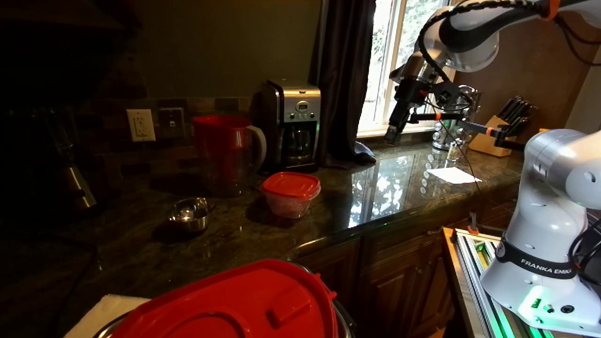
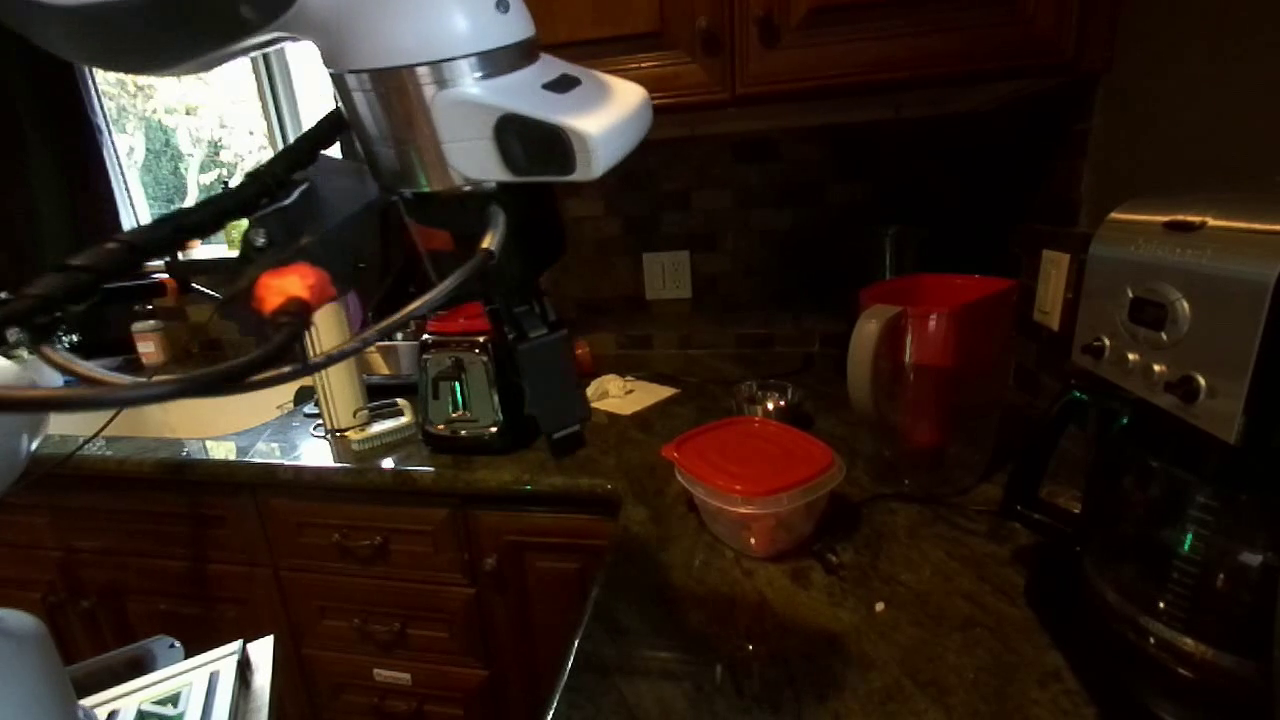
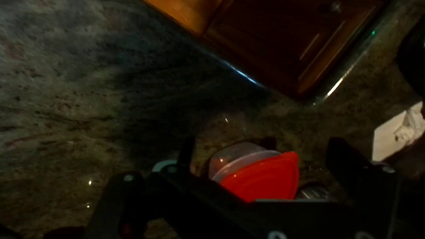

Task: Move the clear bowl with the red lid to the right.

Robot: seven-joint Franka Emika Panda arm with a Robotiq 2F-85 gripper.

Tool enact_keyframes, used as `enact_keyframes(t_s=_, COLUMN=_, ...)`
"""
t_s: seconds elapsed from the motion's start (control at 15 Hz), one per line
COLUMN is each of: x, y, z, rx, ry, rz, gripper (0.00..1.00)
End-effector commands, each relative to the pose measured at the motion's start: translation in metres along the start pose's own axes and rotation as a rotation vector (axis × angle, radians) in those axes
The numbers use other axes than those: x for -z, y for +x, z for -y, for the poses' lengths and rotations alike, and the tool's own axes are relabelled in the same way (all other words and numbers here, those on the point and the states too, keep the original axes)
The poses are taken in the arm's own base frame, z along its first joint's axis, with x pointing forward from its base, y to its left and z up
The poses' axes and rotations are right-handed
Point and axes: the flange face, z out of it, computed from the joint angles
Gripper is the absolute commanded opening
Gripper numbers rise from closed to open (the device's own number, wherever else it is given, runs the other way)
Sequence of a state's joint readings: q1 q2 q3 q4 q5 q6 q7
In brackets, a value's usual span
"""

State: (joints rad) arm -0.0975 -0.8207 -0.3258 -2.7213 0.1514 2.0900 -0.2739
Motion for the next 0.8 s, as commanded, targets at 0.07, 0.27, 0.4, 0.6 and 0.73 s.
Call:
enact_keyframes(t_s=0.07, x=-0.013, y=0.059, z=0.004, rx=-0.187, ry=0.096, rz=-0.157, gripper=1.0)
enact_keyframes(t_s=0.27, x=-0.009, y=0.056, z=0.004, rx=-0.18, ry=0.087, rz=-0.21, gripper=1.0)
enact_keyframes(t_s=0.4, x=-0.018, y=0.063, z=0.002, rx=-0.187, ry=0.076, rz=-0.205, gripper=1.0)
enact_keyframes(t_s=0.6, x=-0.013, y=0.062, z=0.003, rx=-0.182, ry=0.079, rz=-0.216, gripper=1.0)
enact_keyframes(t_s=0.73, x=-0.021, y=0.07, z=-0.007, rx=-0.218, ry=0.114, rz=-0.221, gripper=1.0)
